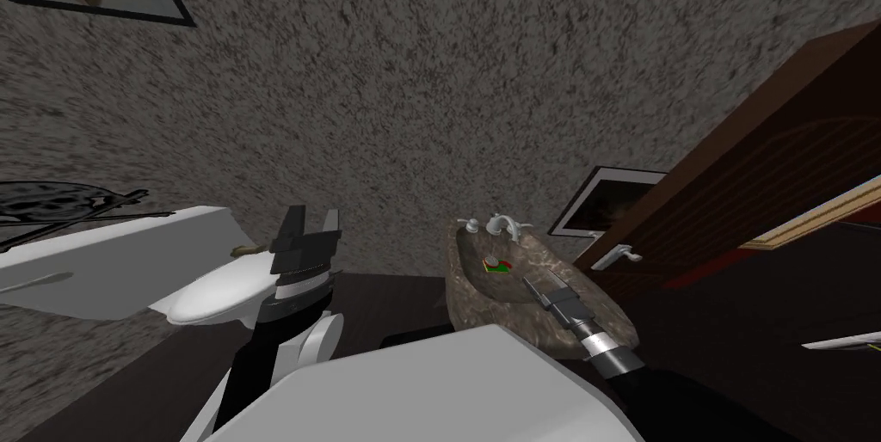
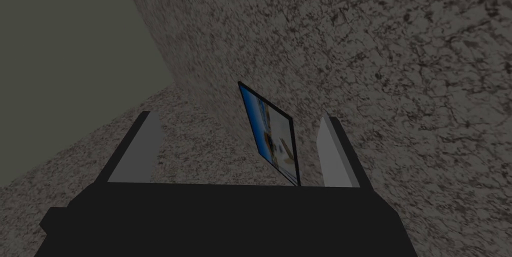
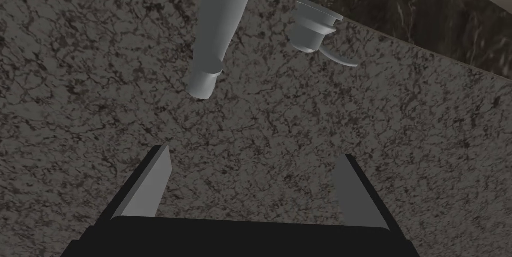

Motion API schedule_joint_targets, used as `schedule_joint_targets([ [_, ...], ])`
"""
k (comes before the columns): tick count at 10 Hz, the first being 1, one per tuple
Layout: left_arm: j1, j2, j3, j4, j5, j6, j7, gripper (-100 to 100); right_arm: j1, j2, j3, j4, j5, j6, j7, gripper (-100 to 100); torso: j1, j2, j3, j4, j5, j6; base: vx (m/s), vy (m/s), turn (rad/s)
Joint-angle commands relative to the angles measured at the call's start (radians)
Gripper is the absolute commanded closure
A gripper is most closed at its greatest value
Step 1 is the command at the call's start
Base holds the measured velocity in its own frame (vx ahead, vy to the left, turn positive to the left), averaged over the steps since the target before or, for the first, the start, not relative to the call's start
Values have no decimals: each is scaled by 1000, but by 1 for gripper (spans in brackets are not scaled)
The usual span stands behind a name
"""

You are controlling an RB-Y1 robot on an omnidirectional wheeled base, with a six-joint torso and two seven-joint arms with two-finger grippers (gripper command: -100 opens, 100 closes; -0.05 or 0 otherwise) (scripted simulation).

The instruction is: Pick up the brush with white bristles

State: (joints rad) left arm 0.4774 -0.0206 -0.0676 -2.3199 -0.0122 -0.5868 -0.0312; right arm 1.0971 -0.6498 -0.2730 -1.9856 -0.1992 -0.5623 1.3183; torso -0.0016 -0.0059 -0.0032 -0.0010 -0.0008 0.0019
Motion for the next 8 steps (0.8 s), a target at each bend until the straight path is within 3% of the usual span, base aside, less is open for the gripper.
schedule_joint_targets([
  [1, 0, 0, 0, 0, 0, 0, 0, 0, 36, -25, 2, 31, 0, 13, 50, -100, 0, 0, 0, 0, 0, 0, 2, 3, 314],
  [2, 0, 0, 0, 0, 0, 0, 0, 0, 36, -25, 2, 31, 0, 13, 71, -100, 0, 0, 0, 0, 0, -1, 3, -7, 229],
  [5, 0, 0, 0, 0, 0, 0, 0, 0, 107, -75, 5, 96, -2, 32, 157, -100, 0, -1, -1, 0, 0, 0, 13, -4, 313],
  [8, 0, 0, 0, 0, 0, 0, 0, 0, 141, -99, 9, 129, -2, 41, 229, -100, 0, -2, -1, -1, 0, -1, 26, -4, 218],
])
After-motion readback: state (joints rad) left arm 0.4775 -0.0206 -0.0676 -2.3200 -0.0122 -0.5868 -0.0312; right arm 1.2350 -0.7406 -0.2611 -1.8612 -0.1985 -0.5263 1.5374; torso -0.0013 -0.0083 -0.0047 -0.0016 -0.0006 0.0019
